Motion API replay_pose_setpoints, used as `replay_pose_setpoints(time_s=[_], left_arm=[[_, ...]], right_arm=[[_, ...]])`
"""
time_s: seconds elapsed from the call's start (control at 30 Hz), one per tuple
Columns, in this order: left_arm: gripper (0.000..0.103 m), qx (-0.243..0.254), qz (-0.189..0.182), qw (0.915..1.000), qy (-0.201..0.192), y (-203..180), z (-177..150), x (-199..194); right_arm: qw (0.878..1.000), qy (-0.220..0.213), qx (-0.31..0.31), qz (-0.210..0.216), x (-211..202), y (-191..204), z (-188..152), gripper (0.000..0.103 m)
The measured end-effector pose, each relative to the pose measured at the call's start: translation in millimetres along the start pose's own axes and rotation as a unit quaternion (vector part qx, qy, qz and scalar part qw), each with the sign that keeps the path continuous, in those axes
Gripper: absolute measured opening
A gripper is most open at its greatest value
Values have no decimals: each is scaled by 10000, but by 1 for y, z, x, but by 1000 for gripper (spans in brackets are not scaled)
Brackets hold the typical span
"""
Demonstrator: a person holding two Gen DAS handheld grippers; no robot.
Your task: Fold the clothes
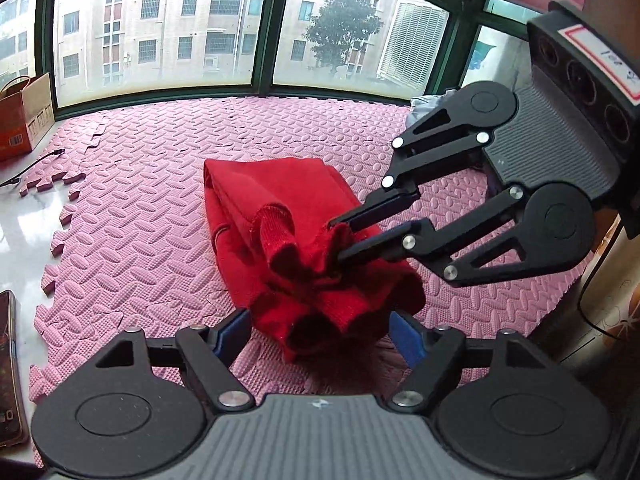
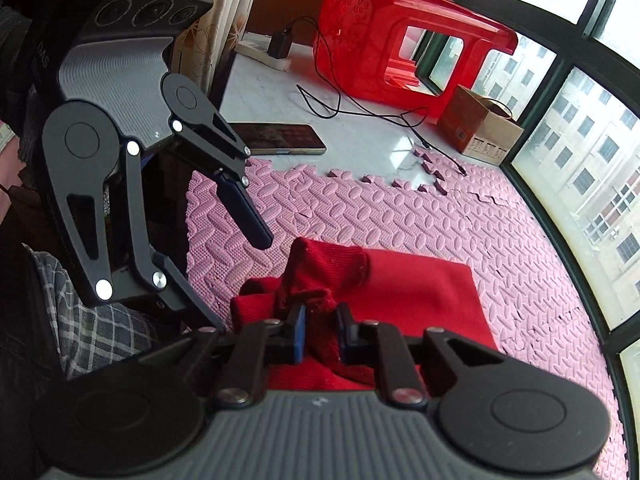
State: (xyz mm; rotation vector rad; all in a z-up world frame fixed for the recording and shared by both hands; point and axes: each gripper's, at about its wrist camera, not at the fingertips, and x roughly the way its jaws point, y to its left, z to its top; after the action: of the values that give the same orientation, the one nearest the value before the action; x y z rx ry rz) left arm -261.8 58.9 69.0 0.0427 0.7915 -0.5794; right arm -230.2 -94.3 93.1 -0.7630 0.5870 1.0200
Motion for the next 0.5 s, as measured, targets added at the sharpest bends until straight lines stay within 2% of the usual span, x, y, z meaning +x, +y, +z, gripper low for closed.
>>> replay_pose_setpoints(time_s=[0.13,0.3,0.37,0.5], left_arm=[[70,177,128,9998,-46,-5,-3,5],[43,239,210,9994,-150,-6,0,9],[26,293,209,9992,-200,-5,1,8],[16,289,330,9980,-450,0,7,-6]], right_arm=[[9998,-125,116,-94,-11,-4,0,8],[9989,-269,257,-281,-30,-13,5,7],[9986,-294,272,-348,-35,-15,6,7],[9979,-347,302,-454,-47,-17,5,7]])
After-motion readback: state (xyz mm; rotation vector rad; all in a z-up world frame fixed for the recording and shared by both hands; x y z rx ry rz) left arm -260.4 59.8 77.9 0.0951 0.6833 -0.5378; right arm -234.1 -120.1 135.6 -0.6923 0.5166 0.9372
